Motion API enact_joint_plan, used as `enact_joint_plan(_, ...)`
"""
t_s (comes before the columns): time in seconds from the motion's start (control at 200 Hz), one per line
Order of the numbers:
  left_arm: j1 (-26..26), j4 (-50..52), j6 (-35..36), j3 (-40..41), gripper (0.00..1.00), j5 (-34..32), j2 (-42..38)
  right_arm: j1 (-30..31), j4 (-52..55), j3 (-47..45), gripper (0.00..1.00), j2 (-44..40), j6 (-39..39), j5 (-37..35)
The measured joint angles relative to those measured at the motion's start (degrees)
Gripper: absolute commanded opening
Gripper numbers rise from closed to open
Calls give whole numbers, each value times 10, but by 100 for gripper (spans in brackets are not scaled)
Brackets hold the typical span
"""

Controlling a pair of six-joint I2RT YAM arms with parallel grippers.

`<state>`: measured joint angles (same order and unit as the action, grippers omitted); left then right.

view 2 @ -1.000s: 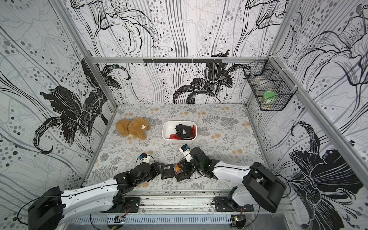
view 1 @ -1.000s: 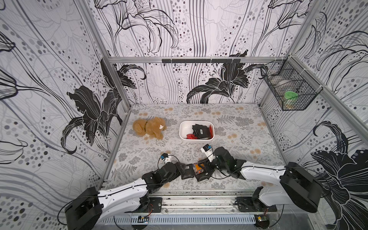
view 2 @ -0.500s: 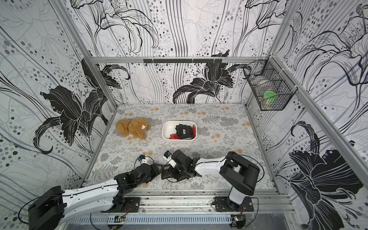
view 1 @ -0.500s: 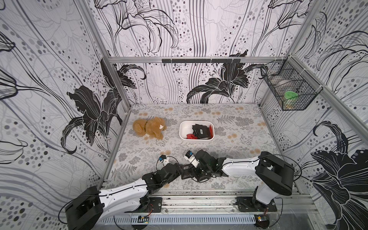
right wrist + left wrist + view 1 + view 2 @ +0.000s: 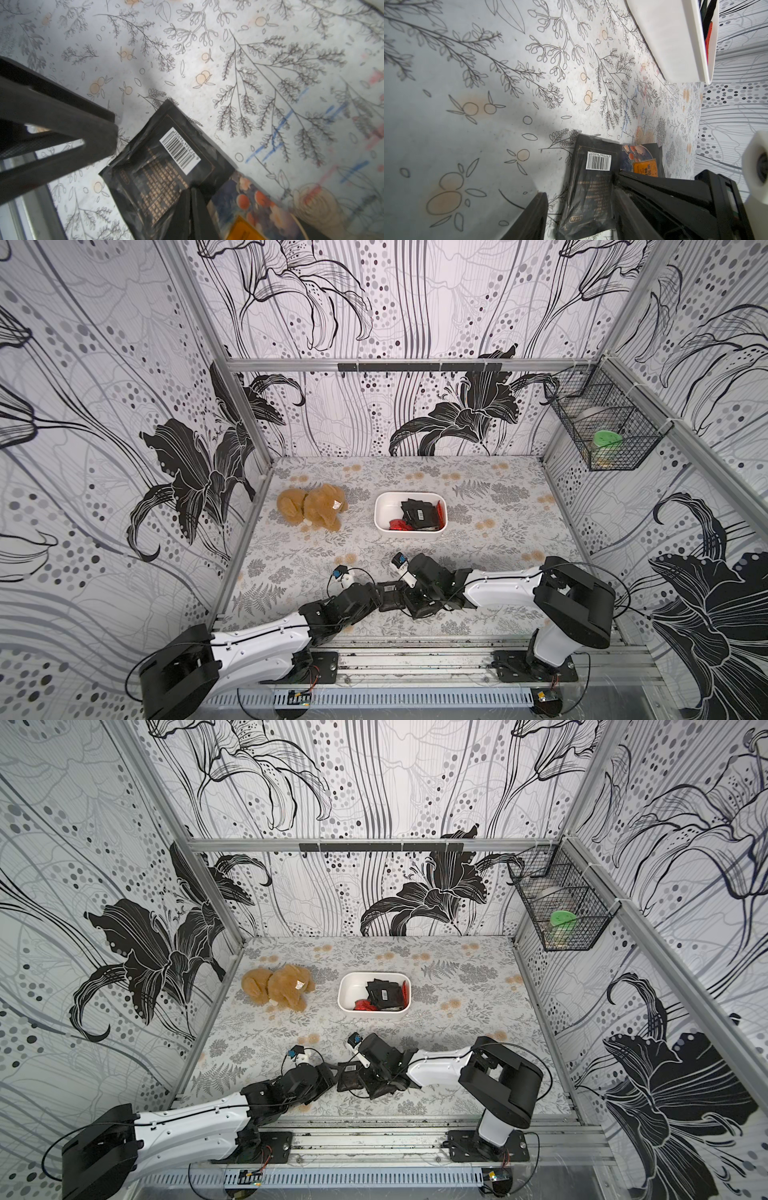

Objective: Put the tea bags into the storage box
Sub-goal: Adjust the tea bag at the center of the board.

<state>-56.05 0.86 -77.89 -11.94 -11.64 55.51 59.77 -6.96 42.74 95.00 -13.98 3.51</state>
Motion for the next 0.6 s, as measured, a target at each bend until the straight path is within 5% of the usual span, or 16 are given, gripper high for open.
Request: enact_joint_plan(0.601,-5,-32,-10,13,49,-9,21,1,6,31,0,37,1,-2)
